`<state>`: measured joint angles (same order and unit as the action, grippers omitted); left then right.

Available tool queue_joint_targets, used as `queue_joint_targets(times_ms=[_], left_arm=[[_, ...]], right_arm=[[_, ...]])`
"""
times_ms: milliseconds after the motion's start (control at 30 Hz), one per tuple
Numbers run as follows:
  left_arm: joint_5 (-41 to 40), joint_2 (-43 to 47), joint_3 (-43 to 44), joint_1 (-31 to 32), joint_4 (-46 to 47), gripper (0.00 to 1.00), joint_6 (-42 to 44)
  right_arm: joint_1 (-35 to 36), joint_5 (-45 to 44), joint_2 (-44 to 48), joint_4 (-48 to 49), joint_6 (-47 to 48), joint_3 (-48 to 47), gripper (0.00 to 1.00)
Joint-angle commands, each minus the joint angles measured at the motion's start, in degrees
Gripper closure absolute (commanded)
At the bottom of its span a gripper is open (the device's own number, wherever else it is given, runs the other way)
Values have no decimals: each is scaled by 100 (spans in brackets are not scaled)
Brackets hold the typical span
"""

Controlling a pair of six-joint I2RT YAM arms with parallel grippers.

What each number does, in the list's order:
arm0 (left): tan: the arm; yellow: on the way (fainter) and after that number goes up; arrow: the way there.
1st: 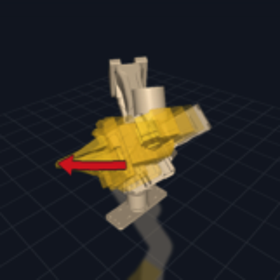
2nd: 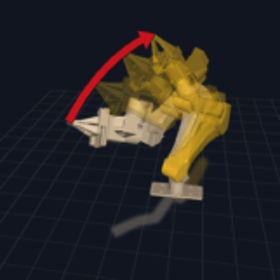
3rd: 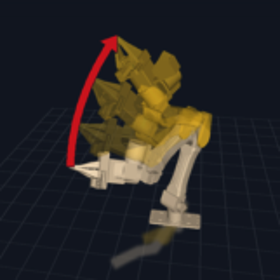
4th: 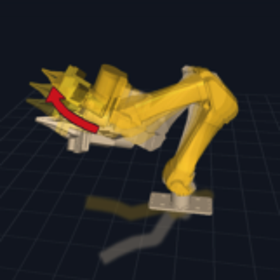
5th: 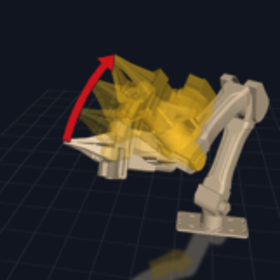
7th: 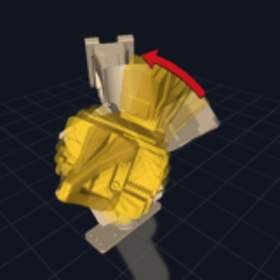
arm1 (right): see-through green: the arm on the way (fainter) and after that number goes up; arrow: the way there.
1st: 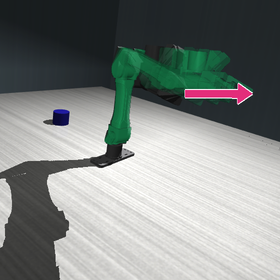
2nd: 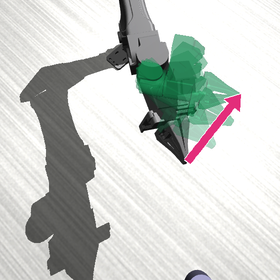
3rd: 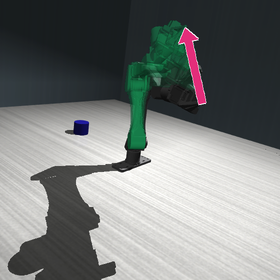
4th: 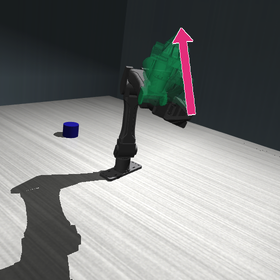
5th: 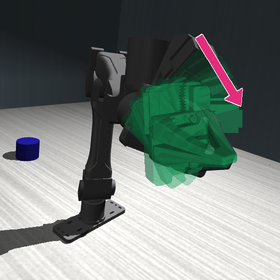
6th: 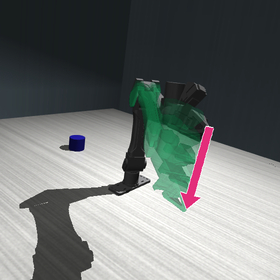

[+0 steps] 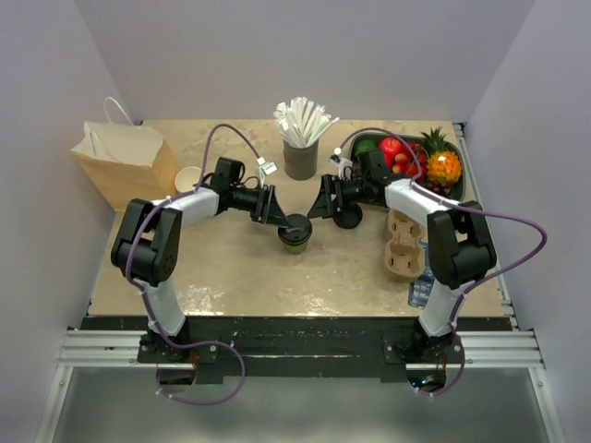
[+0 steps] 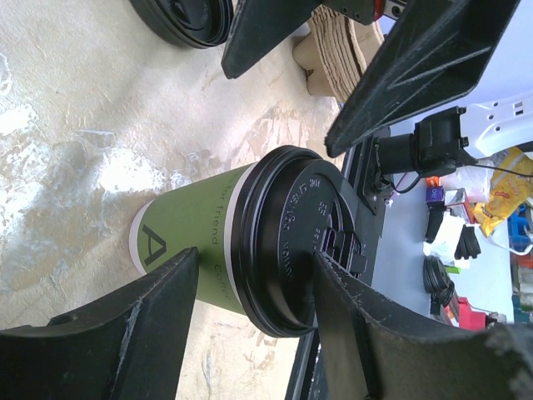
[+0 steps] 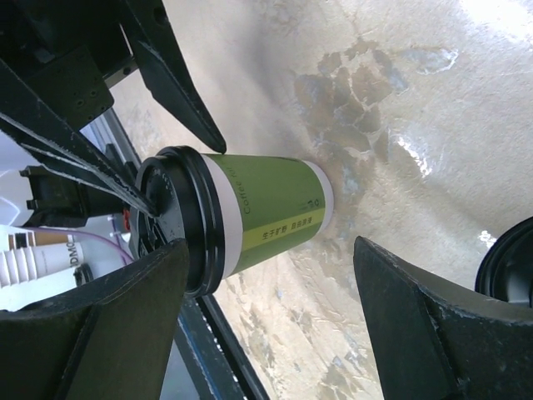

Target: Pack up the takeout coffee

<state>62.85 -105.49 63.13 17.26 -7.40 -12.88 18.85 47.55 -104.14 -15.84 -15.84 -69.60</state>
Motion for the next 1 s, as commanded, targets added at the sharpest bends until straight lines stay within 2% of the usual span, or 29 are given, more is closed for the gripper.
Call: queue_joint_targets(times_ms=[0, 367, 567, 667, 967], left_arm=[[52, -94, 226, -21, -200, 39, 207], [-18, -156, 243, -21, -201, 39, 207], [-18, -173, 235, -29, -201, 39, 216], [-97, -208, 200, -38, -288, 39, 312], [-63, -235, 85, -91, -245, 40, 322]], right_arm=[[13, 482, 51, 230, -130, 8, 16], [84, 536, 43, 511, -350, 404, 19], [84, 343, -124, 573, -490, 448, 28], [57, 282, -282, 634, -718, 561, 37], [-154, 554, -730, 1083, -1448, 878, 55]])
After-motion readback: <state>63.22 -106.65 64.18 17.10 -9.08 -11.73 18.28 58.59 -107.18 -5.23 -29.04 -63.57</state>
